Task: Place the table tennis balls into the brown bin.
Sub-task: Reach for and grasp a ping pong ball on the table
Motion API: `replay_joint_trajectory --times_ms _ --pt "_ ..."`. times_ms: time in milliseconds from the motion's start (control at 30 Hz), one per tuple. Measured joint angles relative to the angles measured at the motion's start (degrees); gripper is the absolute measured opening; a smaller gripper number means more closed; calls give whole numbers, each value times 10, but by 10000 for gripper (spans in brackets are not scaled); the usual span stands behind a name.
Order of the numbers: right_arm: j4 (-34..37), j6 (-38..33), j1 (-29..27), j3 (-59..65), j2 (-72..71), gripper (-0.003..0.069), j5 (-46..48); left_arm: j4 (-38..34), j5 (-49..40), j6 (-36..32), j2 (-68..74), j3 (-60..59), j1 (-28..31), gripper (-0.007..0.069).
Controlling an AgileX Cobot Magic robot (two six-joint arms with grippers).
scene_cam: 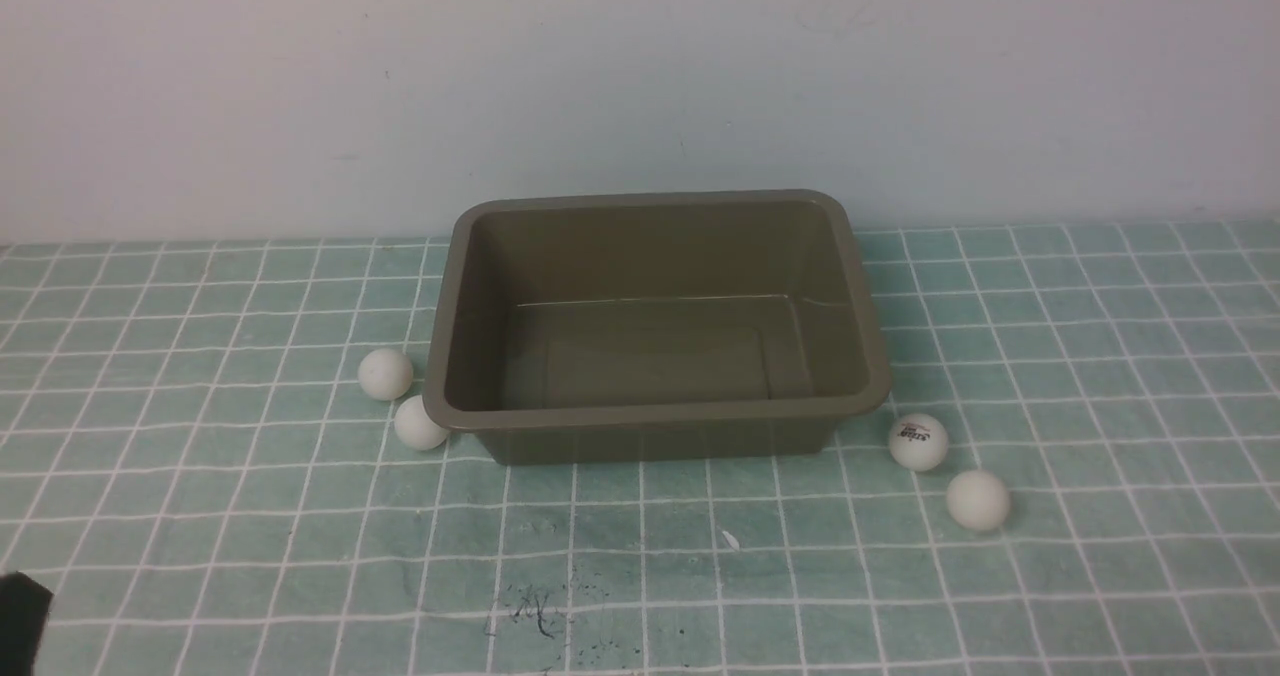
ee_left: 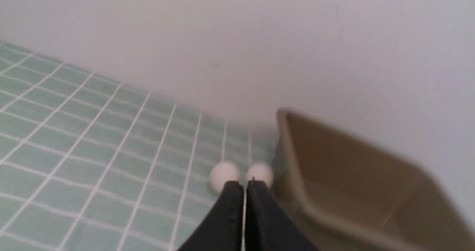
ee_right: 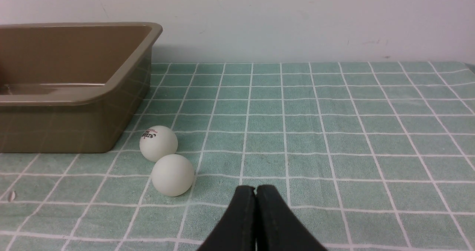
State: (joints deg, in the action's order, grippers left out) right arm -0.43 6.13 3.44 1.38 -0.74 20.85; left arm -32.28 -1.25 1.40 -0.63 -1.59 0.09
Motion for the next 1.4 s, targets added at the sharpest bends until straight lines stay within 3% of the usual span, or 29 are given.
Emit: replay_joint_trajectory --times_ms 133,200,333,433,533,600,633,700,833,1000,1133,1267,1400 --pt "0 0 0 0 0 -15 0 -137 150 41 0 0 0 -5" --pt "0 1 0 0 0 -15 0 -162 208 58 0 6 0 -5" --pt "55 32 0 2 0 -15 -28 -112 193 65 4 68 0 -5" --pt "209 105 1 2 0 -15 -120 32 29 65 96 213 0 -5" --pt "305 129 1 2 0 -15 -173 113 -166 62 218 316 0 -5" --pt "328 128 1 2 0 -15 -196 150 -290 57 325 381 0 -5" --pt "328 128 1 2 0 -15 -198 153 -303 55 325 381 0 -5" --pt "341 128 1 2 0 -15 -223 185 -449 28 482 441 0 -5" --pt "339 124 3 -6 1 -15 -195 186 -495 -14 610 466 0 -5" --pt "241 43 13 -169 153 -15 54 115 -454 -120 787 508 0 -5" --pt "170 2 13 -290 321 -15 186 86 -443 -173 854 554 -6 -5" --pt "124 -9 13 -387 489 1 248 84 -440 -185 895 589 -19 -5" --pt "120 -39 20 -462 634 69 270 84 -418 -189 906 600 -26 -5"
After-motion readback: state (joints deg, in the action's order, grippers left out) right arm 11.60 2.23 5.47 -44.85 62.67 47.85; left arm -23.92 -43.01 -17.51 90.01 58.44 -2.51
